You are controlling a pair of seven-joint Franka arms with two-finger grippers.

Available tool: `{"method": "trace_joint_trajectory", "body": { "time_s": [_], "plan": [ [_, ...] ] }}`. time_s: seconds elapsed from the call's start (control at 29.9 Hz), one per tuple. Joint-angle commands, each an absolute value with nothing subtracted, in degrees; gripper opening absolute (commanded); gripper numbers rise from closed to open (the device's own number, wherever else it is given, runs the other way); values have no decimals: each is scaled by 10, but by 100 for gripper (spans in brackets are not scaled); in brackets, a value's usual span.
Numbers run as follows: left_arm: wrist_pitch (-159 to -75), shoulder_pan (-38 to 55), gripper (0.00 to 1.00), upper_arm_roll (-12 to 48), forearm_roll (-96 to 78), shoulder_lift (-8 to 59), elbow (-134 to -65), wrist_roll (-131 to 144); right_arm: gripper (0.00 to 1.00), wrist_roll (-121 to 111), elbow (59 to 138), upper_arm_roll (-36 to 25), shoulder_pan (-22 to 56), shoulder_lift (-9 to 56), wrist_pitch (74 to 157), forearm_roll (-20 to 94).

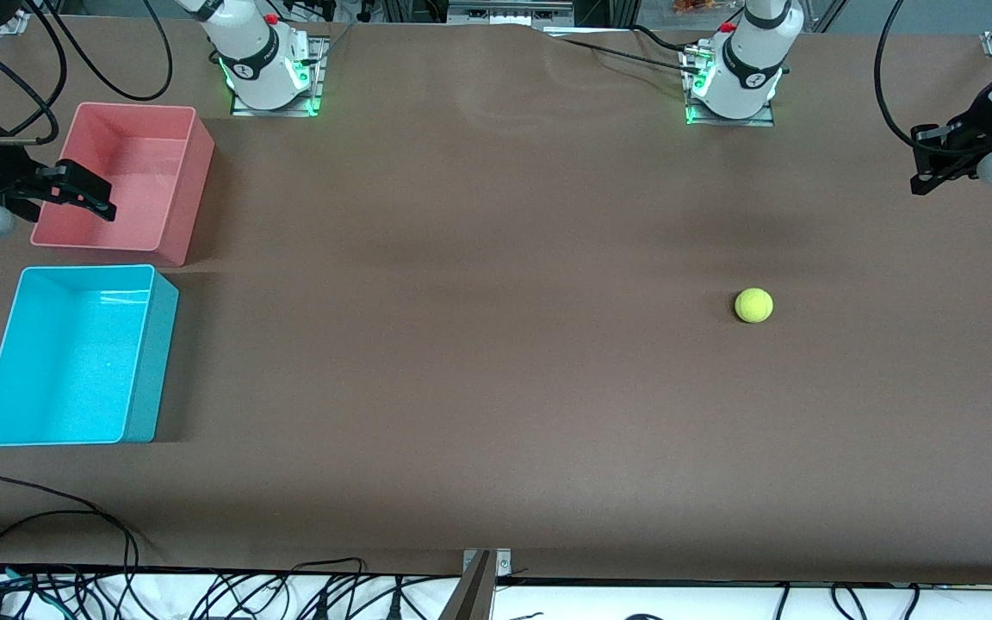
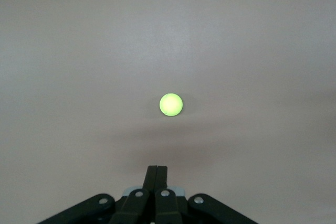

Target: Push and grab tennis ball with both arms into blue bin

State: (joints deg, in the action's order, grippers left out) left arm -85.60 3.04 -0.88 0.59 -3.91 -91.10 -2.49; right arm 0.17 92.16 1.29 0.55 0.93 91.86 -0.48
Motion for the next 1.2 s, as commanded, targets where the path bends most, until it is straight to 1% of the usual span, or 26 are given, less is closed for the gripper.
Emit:
{"method": "trace_joint_trajectory", "body": {
  "time_s": [0.0, 0.27, 0.33, 0.37, 0.67, 0.87, 1.17],
  "plan": [
    [-844, 28, 0, -4, 21, -33, -898, -25, 100, -5, 908, 16, 2, 14, 911, -2],
    [-855, 25, 0, -7, 22, -31, -921, -139, 100, -6, 908, 16, 2, 14, 911, -3],
    [-860, 20, 0, -7, 22, -31, -930, -183, 100, -6, 908, 16, 2, 14, 911, -3],
    [-872, 16, 0, -7, 22, -32, -946, -265, 100, -6, 908, 16, 2, 14, 911, -3],
    [-878, 14, 0, -7, 45, -30, -968, -384, 100, -6, 908, 16, 2, 15, 911, -3],
    [-932, 13, 0, -7, 53, -30, -1006, -496, 100, -6, 908, 16, 2, 14, 911, -2],
    [-1035, 12, 0, -7, 42, -30, -1091, -588, 100, -6, 908, 16, 2, 15, 911, -2]
  ]
}}
